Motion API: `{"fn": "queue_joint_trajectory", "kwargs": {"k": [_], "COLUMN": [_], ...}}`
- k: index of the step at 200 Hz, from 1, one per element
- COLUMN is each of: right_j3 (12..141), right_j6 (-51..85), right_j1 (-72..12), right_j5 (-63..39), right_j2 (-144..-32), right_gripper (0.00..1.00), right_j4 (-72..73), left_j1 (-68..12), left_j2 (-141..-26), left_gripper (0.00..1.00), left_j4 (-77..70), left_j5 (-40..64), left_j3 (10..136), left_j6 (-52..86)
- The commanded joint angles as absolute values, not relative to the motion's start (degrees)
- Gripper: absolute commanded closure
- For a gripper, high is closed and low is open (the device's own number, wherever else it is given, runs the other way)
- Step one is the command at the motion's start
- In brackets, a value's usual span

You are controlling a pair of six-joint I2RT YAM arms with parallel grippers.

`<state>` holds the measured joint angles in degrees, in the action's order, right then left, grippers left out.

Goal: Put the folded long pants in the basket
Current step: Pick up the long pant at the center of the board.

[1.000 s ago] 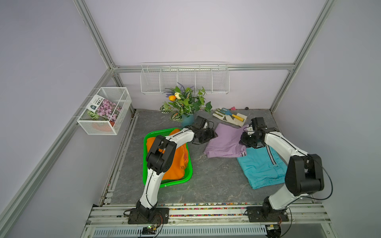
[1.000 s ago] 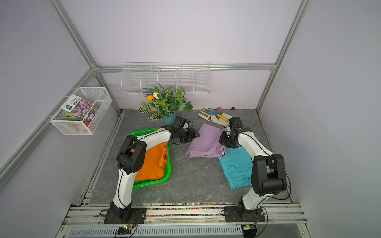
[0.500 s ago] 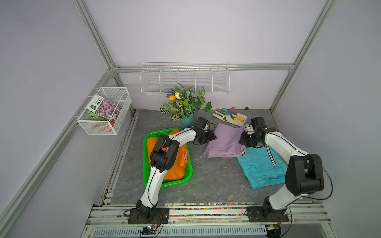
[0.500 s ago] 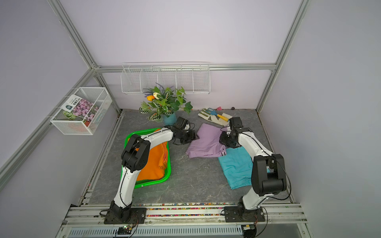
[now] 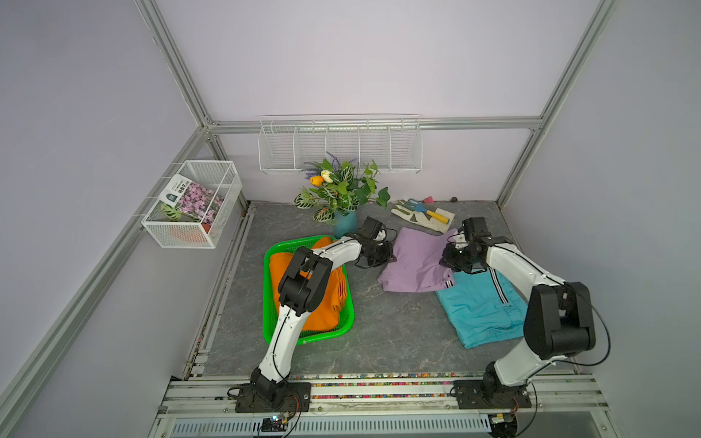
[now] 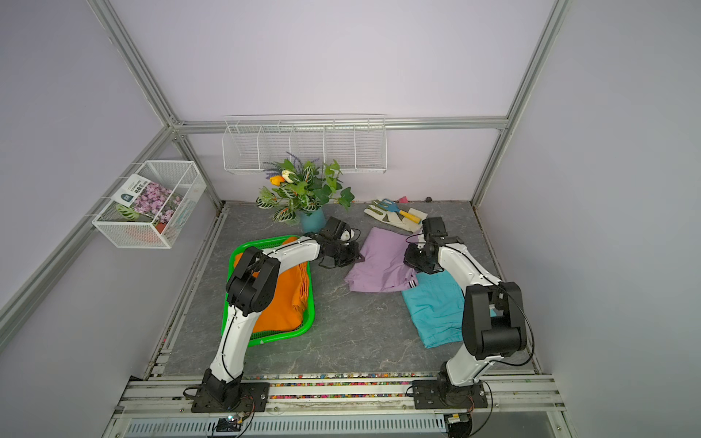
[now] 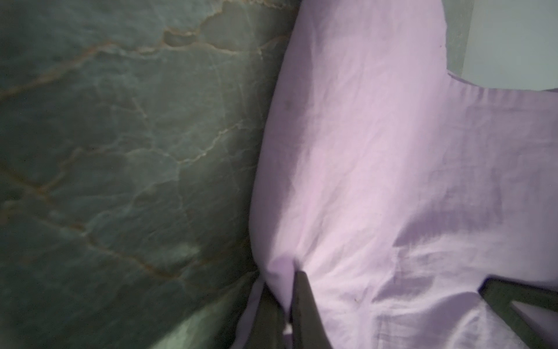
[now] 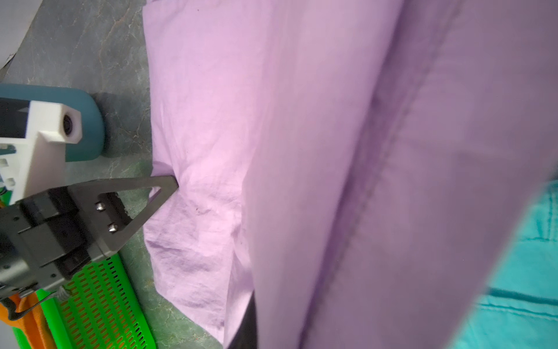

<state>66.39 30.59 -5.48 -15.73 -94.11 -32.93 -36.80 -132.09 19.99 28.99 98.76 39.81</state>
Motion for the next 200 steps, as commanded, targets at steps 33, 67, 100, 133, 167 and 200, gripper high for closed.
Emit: {"fn": "queue_joint_trajectory", "kwargs": {"k": [33,67,100,133,167,200], "right_j3": [67.22,69.13,69.84,71.5,74.17,78.42], "right_j6": [29.27,27.09,28.04,30.16,32.97,33.97], "right_j1": [-5.54,-7.54,-11.52,-19.13,-26.57,-32.62], "right_j5": [-16.31,-18.45,-20.09,-20.07,-19.73,-18.85], "right_j2": [-91.8,-88.86,-85.94,-84.91,-85.76,-87.76], "right_gripper": [1.0,1.0,1.0,1.0,1.0,1.0], "right_j4": [-32.25,-33.77,-34.18,-34.07,-31.88,-31.49], "left_j1": [-37.68,-37.66,-37.69,-37.65,-37.62,-36.96], "left_j2": [-122.17,-114.13,-106.36,-96.98,-85.15,-75.47], "left_gripper": [1.0,1.0,1.0,1.0,1.0,1.0], "left_j4": [20.48,19.95,20.88,22.76,26.28,31.96], "left_j5": [30.83,30.78,30.5,27.03,18.61,10.54], "left_j3": [99.54,96.47,91.31,83.02,74.62,68.21], "left_j6": [38.53,38.76,39.09,39.2,39.34,43.01]}}
